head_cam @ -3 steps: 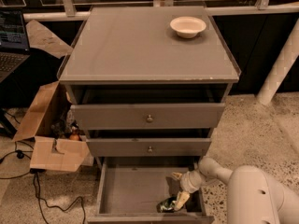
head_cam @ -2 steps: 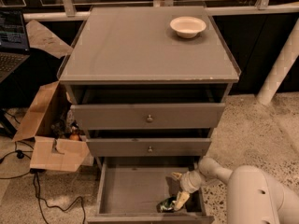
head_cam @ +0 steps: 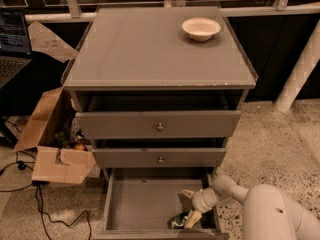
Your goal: Pick green can from bottom drawer and place on counter
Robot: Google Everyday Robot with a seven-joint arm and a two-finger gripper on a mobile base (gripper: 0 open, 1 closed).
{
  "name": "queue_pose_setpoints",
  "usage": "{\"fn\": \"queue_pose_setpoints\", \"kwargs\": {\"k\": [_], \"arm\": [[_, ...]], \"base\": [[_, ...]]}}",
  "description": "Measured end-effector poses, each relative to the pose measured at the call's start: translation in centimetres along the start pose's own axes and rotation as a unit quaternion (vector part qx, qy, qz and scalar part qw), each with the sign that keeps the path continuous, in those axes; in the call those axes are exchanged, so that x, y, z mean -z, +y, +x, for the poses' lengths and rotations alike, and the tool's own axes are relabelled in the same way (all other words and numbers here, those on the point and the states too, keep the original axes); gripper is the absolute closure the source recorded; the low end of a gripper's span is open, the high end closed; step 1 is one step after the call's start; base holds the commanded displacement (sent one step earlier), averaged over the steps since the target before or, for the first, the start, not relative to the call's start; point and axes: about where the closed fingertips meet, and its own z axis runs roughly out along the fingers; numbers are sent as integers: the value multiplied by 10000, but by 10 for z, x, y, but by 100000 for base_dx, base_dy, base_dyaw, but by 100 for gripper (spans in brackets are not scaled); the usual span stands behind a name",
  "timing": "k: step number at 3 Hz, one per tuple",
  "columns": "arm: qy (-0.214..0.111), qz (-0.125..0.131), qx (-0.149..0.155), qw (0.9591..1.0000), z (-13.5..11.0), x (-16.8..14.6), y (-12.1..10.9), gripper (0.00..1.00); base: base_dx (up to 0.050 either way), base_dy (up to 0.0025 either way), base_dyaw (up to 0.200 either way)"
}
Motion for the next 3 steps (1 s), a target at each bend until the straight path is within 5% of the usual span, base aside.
{"fn": "queue_pose_setpoints", "kwargs": {"k": [1, 3], "arm": [[-74, -21, -24, 10000, 2, -8, 4, 0], [-74, -21, -24, 10000, 2, -8, 4, 41]], "base": [[0, 0, 0], [0, 0, 0]]}}
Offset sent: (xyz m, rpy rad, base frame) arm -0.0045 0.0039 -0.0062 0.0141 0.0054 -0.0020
